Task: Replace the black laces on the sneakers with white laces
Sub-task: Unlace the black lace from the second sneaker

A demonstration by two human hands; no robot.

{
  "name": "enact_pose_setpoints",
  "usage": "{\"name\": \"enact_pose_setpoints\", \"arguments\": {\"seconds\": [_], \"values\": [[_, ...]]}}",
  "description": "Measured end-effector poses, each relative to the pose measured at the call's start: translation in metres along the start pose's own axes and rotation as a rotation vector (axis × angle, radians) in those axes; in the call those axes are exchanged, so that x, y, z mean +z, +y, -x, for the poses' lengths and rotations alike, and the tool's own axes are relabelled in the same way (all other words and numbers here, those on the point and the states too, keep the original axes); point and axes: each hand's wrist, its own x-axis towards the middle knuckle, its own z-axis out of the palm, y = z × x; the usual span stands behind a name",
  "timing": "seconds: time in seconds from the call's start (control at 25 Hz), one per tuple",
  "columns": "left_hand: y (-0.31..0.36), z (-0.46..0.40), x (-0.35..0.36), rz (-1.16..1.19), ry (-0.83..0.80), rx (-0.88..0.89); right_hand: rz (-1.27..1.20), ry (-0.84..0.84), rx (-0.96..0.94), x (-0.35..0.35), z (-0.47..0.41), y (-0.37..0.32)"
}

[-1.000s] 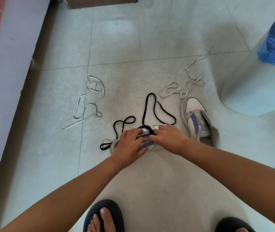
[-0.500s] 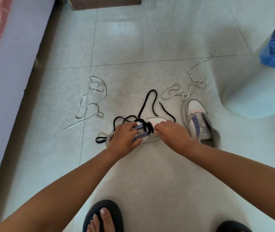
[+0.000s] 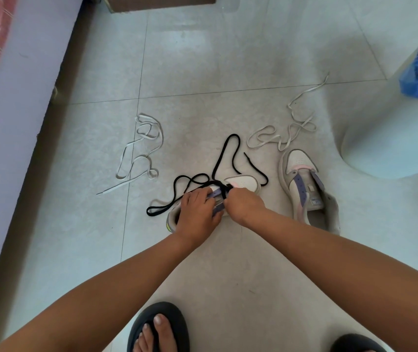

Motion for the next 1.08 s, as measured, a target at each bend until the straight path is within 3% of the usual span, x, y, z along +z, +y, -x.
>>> {"name": "enact_pose_setpoints", "arguments": {"seconds": [0.16, 0.36, 0.44, 0.6, 0.68, 0.76, 0.8, 0.88, 0.96, 1.04, 1.08], "values": [[0.003, 0.002, -0.01, -0.013, 0.023, 0.049, 0.307, 0.036, -0.089, -0.007, -0.001, -0.004], [0.001, 0.003, -0.017, -0.018, 0.088, 0.123, 0.815, 0.149, -0.423, -0.023, -0.007, 0.008], [0.002, 0.004, -0.017, -0.028, 0.084, 0.136, 0.74, 0.198, -0.348, -0.018, -0.004, 0.02], [0.003, 0.004, -0.017, -0.053, 0.086, 0.129, -0.057, 0.084, 0.008, 0.011, 0.009, 0.021], [0.004, 0.005, -0.017, -0.054, 0.074, 0.12, -0.241, 0.093, 0.054, 0.017, 0.004, 0.02], [0.003, 0.005, -0.016, -0.052, 0.077, 0.122, -0.135, 0.091, -0.012, 0.008, 0.005, 0.019], [0.003, 0.005, -0.016, -0.054, 0.078, 0.125, 0.101, 0.101, -0.123, 0.0, 0.006, 0.021], [0.004, 0.005, -0.017, -0.056, 0.09, 0.117, 0.704, 0.328, -0.407, -0.012, 0.005, 0.028], [0.005, 0.005, -0.016, -0.055, 0.096, 0.105, 0.912, 0.501, -0.47, -0.022, 0.004, 0.033], [0.005, 0.005, -0.014, -0.068, 0.109, 0.104, 0.587, 0.336, -0.305, -0.013, 0.003, 0.033], [0.005, 0.005, -0.013, -0.075, 0.115, 0.102, 0.271, 0.239, -0.146, -0.005, 0.003, 0.03]]}}
